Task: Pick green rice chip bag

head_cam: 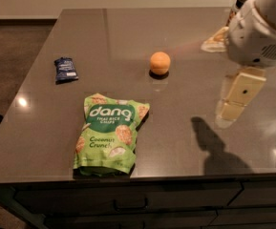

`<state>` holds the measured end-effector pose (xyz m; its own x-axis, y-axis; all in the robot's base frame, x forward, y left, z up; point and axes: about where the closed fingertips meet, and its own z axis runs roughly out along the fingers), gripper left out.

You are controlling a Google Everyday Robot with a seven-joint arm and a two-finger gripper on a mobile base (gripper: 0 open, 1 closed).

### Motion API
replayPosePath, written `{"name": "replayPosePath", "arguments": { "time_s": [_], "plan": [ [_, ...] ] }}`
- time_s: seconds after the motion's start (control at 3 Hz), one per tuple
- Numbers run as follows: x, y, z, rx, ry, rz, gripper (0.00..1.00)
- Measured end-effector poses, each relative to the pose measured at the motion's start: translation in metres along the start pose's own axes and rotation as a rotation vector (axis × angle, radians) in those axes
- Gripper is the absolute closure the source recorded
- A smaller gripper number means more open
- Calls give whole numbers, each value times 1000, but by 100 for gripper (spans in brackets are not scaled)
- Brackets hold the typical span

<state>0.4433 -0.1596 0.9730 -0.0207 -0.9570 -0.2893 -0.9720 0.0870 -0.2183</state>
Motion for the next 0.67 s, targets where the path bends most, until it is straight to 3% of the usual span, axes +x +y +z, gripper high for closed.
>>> {"name": "replayPosePath", "arguments": {
  "time_s": [0.33,0.67],
  "plan": [
    [-31,11,20,-44,-41,-128,0],
    [-78,32,49,-87,-96,-330,0]
  ]
}}
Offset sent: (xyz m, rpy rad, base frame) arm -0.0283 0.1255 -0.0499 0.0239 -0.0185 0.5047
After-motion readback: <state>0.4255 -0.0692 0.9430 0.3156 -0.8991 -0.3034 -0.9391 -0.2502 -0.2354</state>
